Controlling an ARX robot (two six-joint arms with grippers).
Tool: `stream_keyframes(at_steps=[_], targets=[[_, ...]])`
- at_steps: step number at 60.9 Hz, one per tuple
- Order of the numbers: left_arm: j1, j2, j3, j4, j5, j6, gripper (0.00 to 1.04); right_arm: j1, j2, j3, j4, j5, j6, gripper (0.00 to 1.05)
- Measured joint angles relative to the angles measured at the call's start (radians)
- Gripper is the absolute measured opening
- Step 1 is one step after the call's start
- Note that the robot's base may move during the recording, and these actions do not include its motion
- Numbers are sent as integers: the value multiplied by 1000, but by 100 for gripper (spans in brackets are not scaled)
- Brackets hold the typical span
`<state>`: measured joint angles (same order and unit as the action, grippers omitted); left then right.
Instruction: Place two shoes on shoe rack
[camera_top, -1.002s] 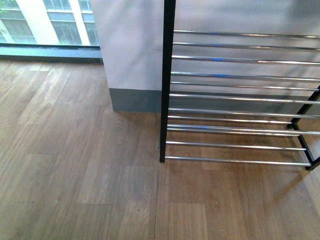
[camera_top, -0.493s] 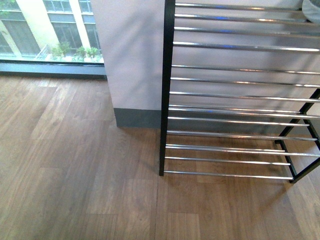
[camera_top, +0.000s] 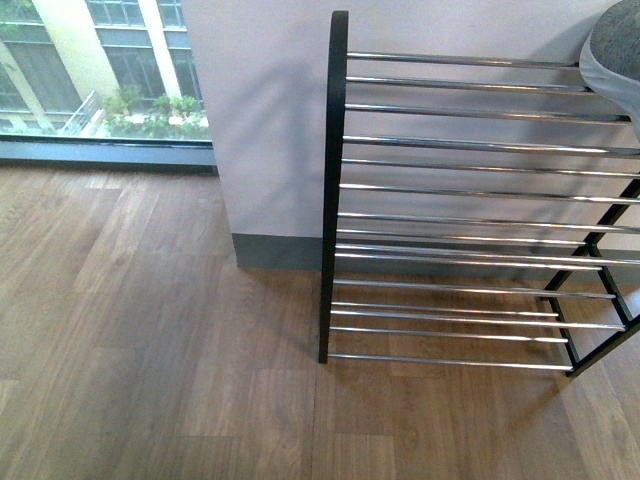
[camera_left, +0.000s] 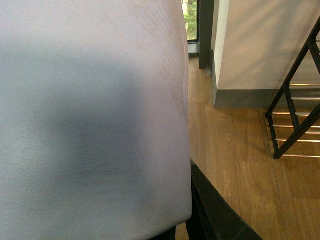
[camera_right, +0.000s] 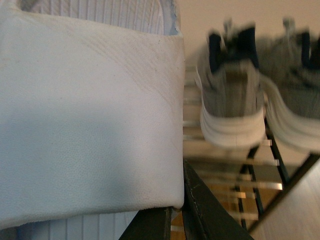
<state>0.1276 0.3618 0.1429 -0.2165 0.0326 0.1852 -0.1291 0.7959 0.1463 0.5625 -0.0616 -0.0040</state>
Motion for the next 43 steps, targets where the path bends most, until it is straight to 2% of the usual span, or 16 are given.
stream_keyframes(at_steps=[4, 14, 28, 43], targets=[[0, 0, 0, 0, 0, 0, 2, 71, 26, 73, -21, 47, -23, 1], [0, 0, 0, 0, 0, 0, 2, 163, 190, 259, -109, 96, -70, 1], [0, 0, 0, 0, 0, 0, 2, 178, 495, 576, -266, 153, -160, 1], [0, 0, 0, 0, 0, 0, 2, 164, 817, 853, -406, 209, -355, 1]])
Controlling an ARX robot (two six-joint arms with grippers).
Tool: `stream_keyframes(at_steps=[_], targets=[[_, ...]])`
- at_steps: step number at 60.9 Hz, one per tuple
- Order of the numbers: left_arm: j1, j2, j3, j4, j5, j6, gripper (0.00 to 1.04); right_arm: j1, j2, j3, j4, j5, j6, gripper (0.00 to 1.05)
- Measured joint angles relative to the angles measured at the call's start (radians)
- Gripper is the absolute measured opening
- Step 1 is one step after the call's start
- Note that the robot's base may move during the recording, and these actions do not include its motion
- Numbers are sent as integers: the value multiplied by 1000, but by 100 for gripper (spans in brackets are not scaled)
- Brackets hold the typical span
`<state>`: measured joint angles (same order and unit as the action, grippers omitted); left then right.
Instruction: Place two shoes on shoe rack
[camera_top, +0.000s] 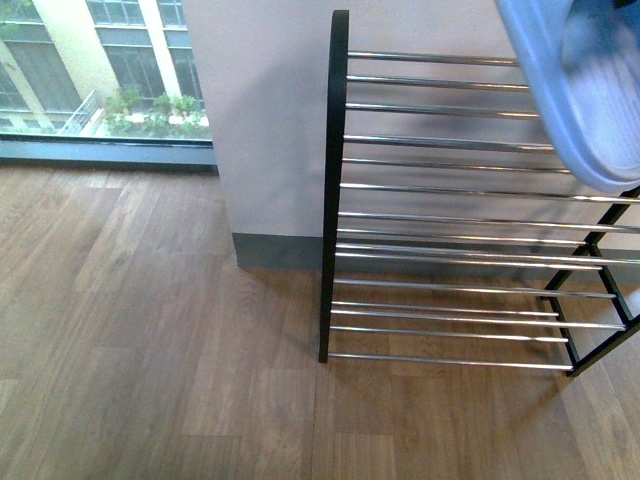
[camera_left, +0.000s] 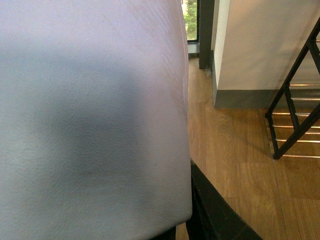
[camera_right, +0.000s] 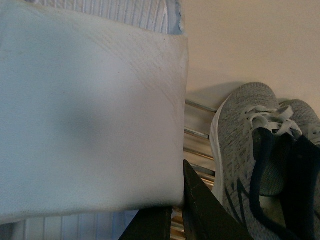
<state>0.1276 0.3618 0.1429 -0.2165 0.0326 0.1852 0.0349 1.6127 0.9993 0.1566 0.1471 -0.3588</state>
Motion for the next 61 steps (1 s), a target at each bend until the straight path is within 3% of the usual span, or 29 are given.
stream_keyframes(at_steps=[14, 33, 48, 61], targets=[[0, 0, 0, 0, 0, 0, 2, -19, 211, 198, -105, 69, -109, 1], [0, 0, 0, 0, 0, 0, 2, -77, 377, 384, -198, 178, -127, 1], [0, 0, 0, 0, 0, 0, 2, -91, 443, 477, -251, 191, -90, 2], [0, 0, 0, 0, 0, 0, 2, -97, 441, 484, -215, 178, -45, 30]])
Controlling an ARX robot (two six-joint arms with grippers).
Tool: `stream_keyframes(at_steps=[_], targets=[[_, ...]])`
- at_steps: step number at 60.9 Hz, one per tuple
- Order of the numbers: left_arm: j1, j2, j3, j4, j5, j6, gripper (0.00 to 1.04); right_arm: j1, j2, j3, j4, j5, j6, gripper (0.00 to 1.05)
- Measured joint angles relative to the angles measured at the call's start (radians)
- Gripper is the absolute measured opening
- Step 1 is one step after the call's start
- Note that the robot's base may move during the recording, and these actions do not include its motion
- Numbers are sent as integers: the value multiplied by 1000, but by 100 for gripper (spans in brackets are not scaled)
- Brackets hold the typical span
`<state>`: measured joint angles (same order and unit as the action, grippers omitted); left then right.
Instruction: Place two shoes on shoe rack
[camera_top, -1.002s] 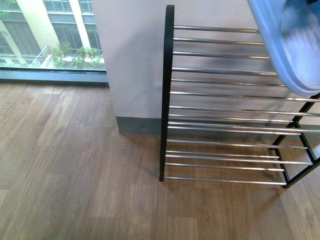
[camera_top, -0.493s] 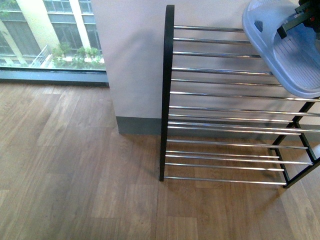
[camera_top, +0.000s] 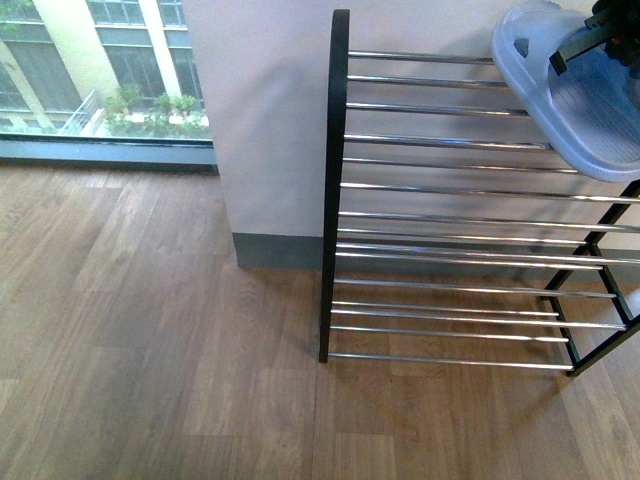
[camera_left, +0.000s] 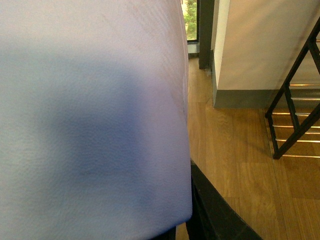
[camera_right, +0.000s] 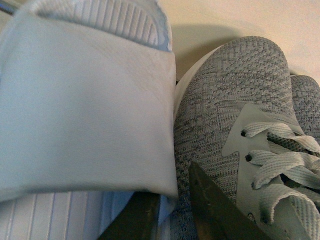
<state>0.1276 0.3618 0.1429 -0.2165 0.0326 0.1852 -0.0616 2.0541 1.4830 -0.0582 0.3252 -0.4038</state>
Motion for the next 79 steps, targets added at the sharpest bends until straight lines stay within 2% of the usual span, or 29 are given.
stream_keyframes(at_steps=[9, 19, 27, 33, 45, 56, 70, 79], targets=[[0, 0, 0, 0, 0, 0, 2, -2, -45, -42, 39, -55, 32, 51], [0, 0, 0, 0, 0, 0, 2, -3, -183, -161, 104, -138, 69, 79], [0, 0, 0, 0, 0, 0, 2, -10, -296, -263, 149, -188, 90, 97], [0, 0, 0, 0, 0, 0, 2, -22, -384, -355, 204, -245, 127, 95], [0, 0, 0, 0, 0, 0, 2, -59, -687, -653, 420, -351, 213, 95], [0, 0, 0, 0, 0, 0, 2, -108, -968, -899, 484, -403, 318, 95], [0, 0, 0, 0, 0, 0, 2, -222, -1303, -1160, 500, -414, 473, 95], [0, 0, 0, 0, 0, 0, 2, -297, -1396, -1257, 531, -400, 537, 95]])
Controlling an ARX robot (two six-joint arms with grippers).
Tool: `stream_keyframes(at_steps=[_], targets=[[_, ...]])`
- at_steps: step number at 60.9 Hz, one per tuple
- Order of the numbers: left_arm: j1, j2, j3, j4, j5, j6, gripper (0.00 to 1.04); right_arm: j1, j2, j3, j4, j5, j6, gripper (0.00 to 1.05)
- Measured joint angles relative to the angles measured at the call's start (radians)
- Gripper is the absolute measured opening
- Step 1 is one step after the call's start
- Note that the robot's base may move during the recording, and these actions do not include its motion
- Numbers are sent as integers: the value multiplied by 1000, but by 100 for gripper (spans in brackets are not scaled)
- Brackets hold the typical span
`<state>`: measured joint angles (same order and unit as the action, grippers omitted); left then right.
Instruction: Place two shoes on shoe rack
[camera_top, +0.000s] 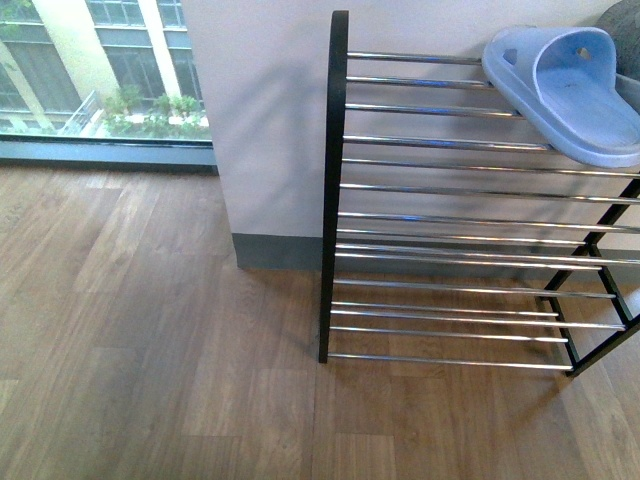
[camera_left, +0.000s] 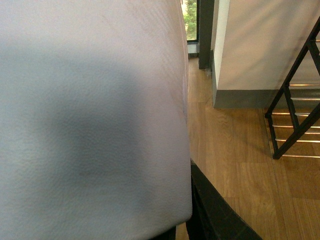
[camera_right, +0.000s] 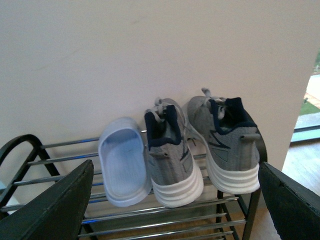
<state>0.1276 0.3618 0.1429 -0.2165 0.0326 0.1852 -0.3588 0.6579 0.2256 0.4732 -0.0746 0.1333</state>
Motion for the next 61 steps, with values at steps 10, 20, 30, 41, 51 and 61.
stream_keyframes(at_steps=[10, 20, 30, 41, 51, 61], targets=[[0, 0, 0, 0, 0, 0, 2, -24, -3, -38, 44, -5, 14, 95], [0, 0, 0, 0, 0, 0, 2, -44, -37, -40, -44, -250, -60, 80], [0, 0, 0, 0, -1, 0, 2, 45, -135, -89, -93, -221, -110, 52], [0, 0, 0, 0, 0, 0, 2, 143, -230, -138, -142, -130, -124, 18], [0, 0, 0, 0, 0, 0, 2, 206, -300, -163, -184, -69, -130, 2], [0, 0, 0, 0, 1, 0, 2, 348, -383, -187, -240, 63, -130, 2]])
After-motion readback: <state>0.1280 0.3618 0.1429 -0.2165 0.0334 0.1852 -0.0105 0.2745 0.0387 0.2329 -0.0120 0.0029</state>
